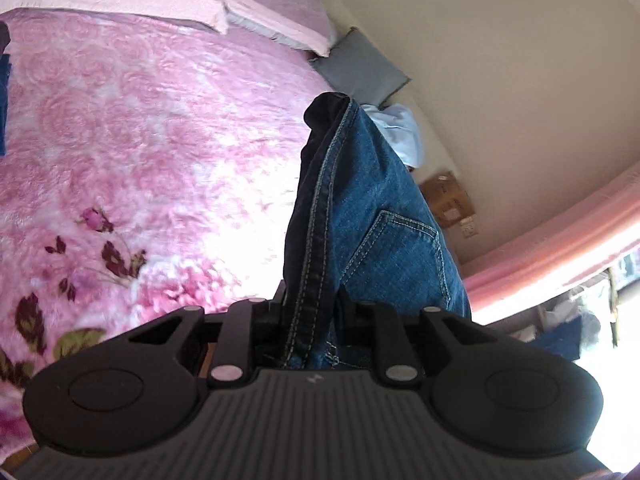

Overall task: Fold clothes
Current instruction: 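Lift the gripped folded jeans and carry them toward the dark folded garment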

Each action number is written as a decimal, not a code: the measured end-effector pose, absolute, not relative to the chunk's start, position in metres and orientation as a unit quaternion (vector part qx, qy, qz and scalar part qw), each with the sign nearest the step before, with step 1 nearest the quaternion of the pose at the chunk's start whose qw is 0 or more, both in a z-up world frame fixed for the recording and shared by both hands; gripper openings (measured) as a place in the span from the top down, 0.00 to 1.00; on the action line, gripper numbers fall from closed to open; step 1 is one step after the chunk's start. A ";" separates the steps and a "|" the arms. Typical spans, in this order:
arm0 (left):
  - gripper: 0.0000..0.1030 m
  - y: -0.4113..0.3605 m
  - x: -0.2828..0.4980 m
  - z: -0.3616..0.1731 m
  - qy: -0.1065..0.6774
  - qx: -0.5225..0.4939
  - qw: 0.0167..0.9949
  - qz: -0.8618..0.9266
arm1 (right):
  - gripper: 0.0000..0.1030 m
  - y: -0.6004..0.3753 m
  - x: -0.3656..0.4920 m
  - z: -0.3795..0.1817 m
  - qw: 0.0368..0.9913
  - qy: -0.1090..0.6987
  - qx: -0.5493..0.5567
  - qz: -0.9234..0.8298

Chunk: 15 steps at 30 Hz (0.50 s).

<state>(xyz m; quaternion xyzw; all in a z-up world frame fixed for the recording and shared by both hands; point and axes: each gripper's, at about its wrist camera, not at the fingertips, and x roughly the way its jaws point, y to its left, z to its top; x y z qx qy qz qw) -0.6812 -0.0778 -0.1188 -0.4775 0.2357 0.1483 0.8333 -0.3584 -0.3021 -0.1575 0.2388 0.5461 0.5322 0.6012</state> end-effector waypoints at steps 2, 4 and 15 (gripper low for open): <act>0.84 -0.086 -0.687 -0.104 0.229 -0.471 0.841 0.137 | 0.75 -0.313 -0.369 -0.140 0.608 0.534 0.241 0.536; 0.84 -0.093 -0.690 -0.089 0.224 -0.464 0.847 0.130 | 0.75 -0.319 -0.376 -0.124 0.617 0.519 0.243 0.539; 0.84 -0.081 -0.752 -0.066 0.199 -0.466 0.849 0.151 | 0.75 -0.316 -0.417 -0.095 0.625 0.505 0.242 0.544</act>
